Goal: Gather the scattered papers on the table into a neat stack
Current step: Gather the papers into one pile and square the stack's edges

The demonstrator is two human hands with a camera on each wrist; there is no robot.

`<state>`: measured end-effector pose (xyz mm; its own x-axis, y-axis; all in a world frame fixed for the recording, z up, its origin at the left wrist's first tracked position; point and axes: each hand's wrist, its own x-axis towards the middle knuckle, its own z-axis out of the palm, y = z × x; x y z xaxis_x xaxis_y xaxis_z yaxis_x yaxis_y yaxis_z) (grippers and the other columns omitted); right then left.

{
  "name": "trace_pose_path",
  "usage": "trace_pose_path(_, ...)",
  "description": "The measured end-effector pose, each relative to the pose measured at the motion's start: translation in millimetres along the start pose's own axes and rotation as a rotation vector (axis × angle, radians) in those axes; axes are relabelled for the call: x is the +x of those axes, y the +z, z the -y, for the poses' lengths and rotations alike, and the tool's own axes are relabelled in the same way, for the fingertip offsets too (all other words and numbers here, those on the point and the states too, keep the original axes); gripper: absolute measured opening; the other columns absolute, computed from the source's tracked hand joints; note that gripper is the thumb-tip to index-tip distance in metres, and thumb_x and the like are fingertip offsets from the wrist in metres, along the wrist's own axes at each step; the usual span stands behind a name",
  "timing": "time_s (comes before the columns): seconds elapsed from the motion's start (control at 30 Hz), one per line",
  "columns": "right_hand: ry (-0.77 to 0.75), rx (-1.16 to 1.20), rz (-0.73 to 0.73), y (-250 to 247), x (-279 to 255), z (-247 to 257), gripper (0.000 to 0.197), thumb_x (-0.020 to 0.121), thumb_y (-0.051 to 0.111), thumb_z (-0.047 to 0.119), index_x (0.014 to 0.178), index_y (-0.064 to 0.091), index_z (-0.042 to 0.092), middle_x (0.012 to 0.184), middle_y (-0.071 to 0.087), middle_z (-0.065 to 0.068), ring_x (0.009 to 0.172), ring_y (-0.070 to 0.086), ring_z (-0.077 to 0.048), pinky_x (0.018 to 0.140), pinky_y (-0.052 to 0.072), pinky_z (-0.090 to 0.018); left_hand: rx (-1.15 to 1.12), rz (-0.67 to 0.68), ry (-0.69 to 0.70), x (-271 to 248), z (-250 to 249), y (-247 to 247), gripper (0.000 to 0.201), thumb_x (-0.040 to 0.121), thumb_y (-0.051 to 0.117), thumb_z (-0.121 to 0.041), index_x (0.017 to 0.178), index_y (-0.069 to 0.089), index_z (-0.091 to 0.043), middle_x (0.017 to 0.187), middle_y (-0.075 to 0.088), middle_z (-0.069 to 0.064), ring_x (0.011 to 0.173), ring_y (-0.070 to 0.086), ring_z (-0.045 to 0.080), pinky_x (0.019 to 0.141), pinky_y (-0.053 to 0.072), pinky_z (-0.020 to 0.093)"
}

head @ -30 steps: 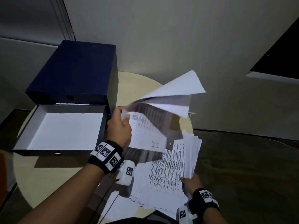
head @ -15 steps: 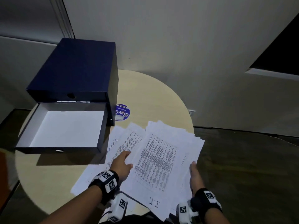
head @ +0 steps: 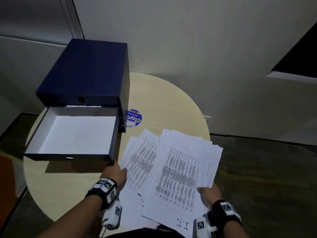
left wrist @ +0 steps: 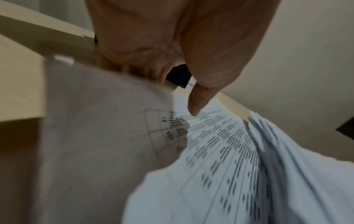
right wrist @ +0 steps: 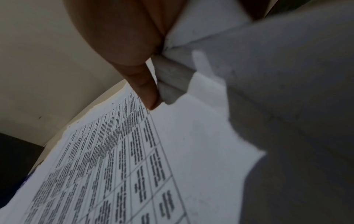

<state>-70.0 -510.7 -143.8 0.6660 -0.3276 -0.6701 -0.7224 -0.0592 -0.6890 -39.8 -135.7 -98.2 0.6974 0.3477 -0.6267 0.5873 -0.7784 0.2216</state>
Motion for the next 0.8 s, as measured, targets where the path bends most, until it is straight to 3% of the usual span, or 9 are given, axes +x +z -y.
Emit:
trace_pose_path(0.1, 0.016, -0.009, 0.022, 11.5, 3.0, 1.5, 0.046, 0.085, 0.06, -0.01, 0.129, 0.056, 0.003, 0.086, 0.067, -0.015, 0.065, 0.06, -0.024, 0.063, 0.047, -0.03, -0.042, -0.025, 0.054, -3.1, -7.0, 3.5, 0.042, 0.093, 0.055, -0.038, 0.123, 0.048, -0.01, 0.123, 0.061, 0.015, 0.115, 0.056, 0.035, 0.082, 0.046, 0.032)
trace_pose_path(0.2, 0.014, -0.021, 0.014, 16.4, 8.2, -0.9, 0.046, 0.085, 0.062, -0.007, 0.129, 0.056, 0.004, 0.103, 0.07, -0.025, 0.069, 0.061, -0.026, 0.064, 0.049, -0.031, 0.014, -0.081, 0.126, -11.2, -11.5, 3.5, 0.017, 0.092, 0.051, -0.03, 0.097, 0.044, -0.016, 0.107, 0.063, 0.011, 0.104, 0.057, 0.034, 0.079, 0.047, 0.035)
trace_pose_path(0.3, 0.014, -0.069, 0.01, 16.3, 9.0, -0.3, 0.048, 0.084, 0.065, -0.004, 0.13, 0.056, 0.006, 0.11, 0.071, -0.02, 0.089, 0.067, -0.033, 0.085, 0.055, -0.044, -0.028, -0.172, 0.318, -28.5, -23.6, -5.3, 0.013, 0.093, 0.047, -0.015, 0.1, 0.038, -0.02, 0.08, 0.059, 0.003, 0.071, 0.057, 0.027, 0.066, 0.051, 0.037)
trace_pose_path(0.37, 0.016, -0.093, 0.0, 16.2, 8.8, 2.2, 0.05, 0.085, 0.064, -0.006, 0.132, 0.054, 0.007, 0.114, 0.07, -0.017, 0.101, 0.066, -0.036, 0.097, 0.051, -0.05, 0.003, -0.261, 0.445, -51.0, -41.1, -23.3, 0.023, 0.091, 0.047, -0.011, 0.106, 0.035, -0.023, 0.077, 0.059, 0.001, 0.065, 0.057, 0.028, 0.06, 0.049, 0.035)
trace_pose_path(0.47, 0.0, -0.113, -0.012, 18.9, 3.4, 8.4, 0.05, 0.086, 0.062, -0.009, 0.133, 0.052, 0.006, 0.117, 0.067, -0.02, 0.103, 0.065, -0.038, 0.093, 0.052, -0.044, -0.032, -0.456, 0.642, -95.2, -73.5, -62.4, 0.026, 0.092, 0.05, -0.015, 0.113, 0.041, -0.027, 0.08, 0.066, 0.0, 0.07, 0.065, 0.028, 0.058, 0.047, 0.033)
trace_pose_path(0.57, -0.01, -0.15, 0.023, 21.5, 0.8, 10.4, 0.05, 0.086, 0.063, -0.003, 0.133, 0.051, 0.009, 0.105, 0.07, -0.018, 0.088, 0.068, -0.035, 0.078, 0.057, -0.042, -0.328, -0.648, 0.809, -126.6, -98.0, -101.0, 0.033, 0.087, 0.054, -0.007, 0.116, 0.055, -0.023, 0.079, 0.066, 0.001, 0.068, 0.06, 0.025, 0.06, 0.036, 0.027)
trace_pose_path(0.67, -0.014, -0.154, 0.1, 23.2, -1.2, 12.8, 0.046, 0.087, 0.065, 0.015, 0.132, 0.054, 0.012, 0.103, 0.071, -0.01, 0.087, 0.068, -0.027, 0.077, 0.054, -0.036, -0.645, -0.644, 0.746, -121.7, -109.8, -116.9, 0.021, 0.09, 0.059, -0.01, 0.111, 0.057, -0.014, 0.085, 0.061, -0.004, 0.071, 0.051, 0.016, 0.061, 0.032, 0.024)
trace_pose_path(0.73, -0.029, -0.15, 0.139, 24.8, -7.8, 20.0, 0.045, 0.088, 0.066, 0.028, 0.129, 0.057, 0.015, 0.117, 0.068, -0.005, 0.103, 0.065, -0.027, 0.088, 0.05, -0.037, -0.775, -0.471, 0.6, -105.1, -112.3, -109.1, 0.022, 0.091, 0.062, -0.018, 0.111, 0.053, -0.016, 0.096, 0.063, -0.005, 0.082, 0.058, 0.016, 0.066, 0.038, 0.025)
trace_pose_path(0.8, -0.022, -0.082, 0.156, 25.0, -14.1, 29.9, 0.034, 0.092, 0.062, 0.032, 0.12, 0.062, 0.014, 0.115, 0.068, -0.007, 0.102, 0.064, -0.027, 0.08, 0.051, -0.034, -0.796, -0.252, 0.421, -83.0, -106.7, -85.2, 0.031, 0.093, 0.062, -0.02, 0.122, 0.048, -0.018, 0.111, 0.063, 0.0, 0.092, 0.059, 0.019, 0.075, 0.04, 0.024)
